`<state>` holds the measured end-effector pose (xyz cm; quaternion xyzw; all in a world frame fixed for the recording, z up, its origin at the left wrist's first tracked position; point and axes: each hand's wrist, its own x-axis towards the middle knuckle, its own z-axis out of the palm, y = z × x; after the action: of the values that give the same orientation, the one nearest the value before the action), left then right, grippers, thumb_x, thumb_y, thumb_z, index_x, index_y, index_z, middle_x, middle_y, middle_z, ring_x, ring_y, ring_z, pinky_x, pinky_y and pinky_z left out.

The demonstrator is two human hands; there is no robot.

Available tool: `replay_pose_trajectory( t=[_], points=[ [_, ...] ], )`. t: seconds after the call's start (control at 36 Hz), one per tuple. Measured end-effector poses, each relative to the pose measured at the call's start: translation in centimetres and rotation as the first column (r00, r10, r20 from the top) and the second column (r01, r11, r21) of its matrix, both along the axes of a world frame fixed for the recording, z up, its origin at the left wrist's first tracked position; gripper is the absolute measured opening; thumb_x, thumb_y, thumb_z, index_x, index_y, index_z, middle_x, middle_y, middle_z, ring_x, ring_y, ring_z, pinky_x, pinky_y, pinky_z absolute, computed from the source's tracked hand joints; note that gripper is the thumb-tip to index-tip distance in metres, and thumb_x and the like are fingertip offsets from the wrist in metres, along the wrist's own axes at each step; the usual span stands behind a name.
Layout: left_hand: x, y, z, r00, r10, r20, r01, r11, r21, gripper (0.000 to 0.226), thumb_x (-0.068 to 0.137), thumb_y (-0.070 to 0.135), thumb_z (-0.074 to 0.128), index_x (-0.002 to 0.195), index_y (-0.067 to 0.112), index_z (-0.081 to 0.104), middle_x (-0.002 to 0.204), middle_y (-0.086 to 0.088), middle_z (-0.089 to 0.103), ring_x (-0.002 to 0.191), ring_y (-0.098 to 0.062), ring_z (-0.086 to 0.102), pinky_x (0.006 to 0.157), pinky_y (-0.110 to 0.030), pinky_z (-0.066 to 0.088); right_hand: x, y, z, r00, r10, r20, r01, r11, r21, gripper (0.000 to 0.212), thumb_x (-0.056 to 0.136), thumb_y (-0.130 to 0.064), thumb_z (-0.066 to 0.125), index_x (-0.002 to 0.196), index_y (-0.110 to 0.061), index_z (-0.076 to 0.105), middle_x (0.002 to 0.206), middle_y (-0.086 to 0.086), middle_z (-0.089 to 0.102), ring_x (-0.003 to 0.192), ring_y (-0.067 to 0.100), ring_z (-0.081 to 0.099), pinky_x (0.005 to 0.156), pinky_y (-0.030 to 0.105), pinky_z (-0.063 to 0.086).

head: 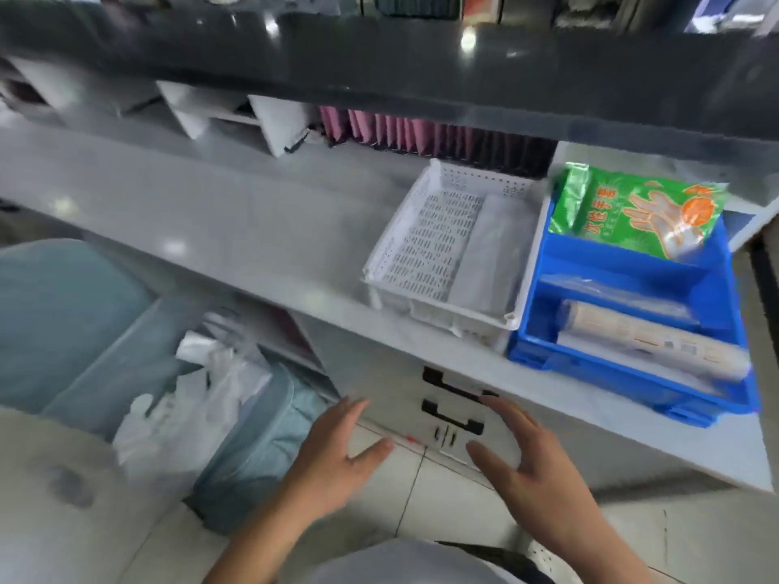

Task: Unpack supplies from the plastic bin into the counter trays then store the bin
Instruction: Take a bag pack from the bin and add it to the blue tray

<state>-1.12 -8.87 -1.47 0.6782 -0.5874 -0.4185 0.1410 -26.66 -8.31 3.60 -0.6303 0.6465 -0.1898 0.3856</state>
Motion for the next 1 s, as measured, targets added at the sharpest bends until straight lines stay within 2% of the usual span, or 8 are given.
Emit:
replay_pose_trajectory(
  t=[0.17,0.25,0.33,0.44,0.58,0.69,0.83,1.0],
  points=[
    [9.1,5.0,-1.2,0.982,0.189,0.018,-0.19,0.982,0.004,0.073,0.088,0.06,0.057,0.151,0.034,0.032,0.162,0.008,0.024,0.149,-0.008,0.016,0.116,-0.024,0.014,9.1,-0.2,-0.4,0.974,0.225,-0.038,-0.223,0.974,0.047,0.051,0.087,-0.043,0.065,0.136,-0.039,0.049,0.139,-0.018,0.05,0.129,0.01,0.046,0.105,0.03,0.037],
    [12.4,7.3,-1.3,0.95,0.308,-0.057,-0.306,0.951,0.042,0.073,0.085,0.064,0.057,0.149,0.039,0.032,0.162,0.014,0.022,0.149,-0.006,0.017,0.121,-0.031,0.016,12.7,-0.6,0.3,0.941,0.332,-0.069,-0.329,0.943,0.058,0.048,0.087,-0.045,0.064,0.133,-0.046,0.048,0.136,-0.023,0.049,0.129,0.008,0.045,0.106,0.034,0.038],
    [15.1,9.3,-2.1,0.881,0.453,-0.139,-0.442,0.891,0.106,0.07,0.085,0.063,0.059,0.148,0.046,0.031,0.157,0.022,0.022,0.148,-0.003,0.018,0.122,-0.039,0.021,16.3,-1.6,0.4,0.899,0.423,-0.114,-0.416,0.906,0.08,0.047,0.088,-0.047,0.063,0.131,-0.049,0.047,0.133,-0.026,0.045,0.131,0.006,0.042,0.108,0.036,0.039],
    [17.8,11.9,-3.4,0.771,0.61,-0.181,-0.599,0.792,0.116,0.057,0.088,0.055,0.063,0.135,0.06,0.032,0.14,0.034,0.029,0.139,0.001,0.026,0.111,-0.023,0.024,21.4,-3.1,-0.3,0.815,0.555,-0.167,-0.539,0.831,0.136,0.05,0.087,-0.052,0.06,0.135,-0.048,0.045,0.136,-0.025,0.044,0.124,0.009,0.049,0.105,0.036,0.042],
    [21.7,15.0,-4.6,0.615,0.774,-0.15,-0.745,0.633,0.211,0.067,0.088,0.054,0.063,0.148,0.042,0.034,0.158,0.016,0.028,0.145,-0.006,0.024,0.119,-0.032,0.024,29.3,-5.4,-1.7,0.716,0.677,-0.171,-0.645,0.735,0.21,0.051,0.086,-0.055,0.06,0.134,-0.05,0.045,0.135,-0.025,0.045,0.117,0.016,0.057,0.099,0.037,0.048],
    [26.5,15.9,-5.2,0.516,0.853,-0.08,-0.82,0.519,0.241,0.067,0.089,0.051,0.063,0.149,0.038,0.035,0.16,0.011,0.029,0.147,-0.01,0.025,0.121,-0.036,0.023,37.2,-8.4,-4.1,0.604,0.777,-0.177,-0.747,0.63,0.215,0.055,0.088,-0.052,0.061,0.139,-0.042,0.044,0.146,-0.017,0.046,0.123,-0.001,0.041,0.102,0.024,0.033],
    [33.7,13.8,-6.2,0.455,0.89,0.019,-0.856,0.432,0.285,0.07,0.091,0.051,0.062,0.151,0.032,0.033,0.161,0.007,0.029,0.147,-0.015,0.026,0.121,-0.038,0.023,47.6,-12.4,-7.6,0.485,0.863,-0.143,-0.815,0.505,0.284,0.058,0.089,-0.043,0.063,0.143,-0.032,0.045,0.149,-0.009,0.046,0.132,0.01,0.044,0.105,0.026,0.034],
    [42.0,8.3,-8.3,0.474,0.879,0.046,-0.826,0.427,0.368,0.07,0.091,0.047,0.064,0.151,0.028,0.034,0.159,0.004,0.033,0.144,-0.016,0.031,0.12,-0.037,0.025,56.9,-17.4,-13.0,0.494,0.865,-0.089,-0.767,0.482,0.422,0.055,0.09,-0.041,0.062,0.141,-0.029,0.046,0.149,-0.002,0.046,0.134,0.017,0.044,0.109,0.033,0.034]
  ],
)
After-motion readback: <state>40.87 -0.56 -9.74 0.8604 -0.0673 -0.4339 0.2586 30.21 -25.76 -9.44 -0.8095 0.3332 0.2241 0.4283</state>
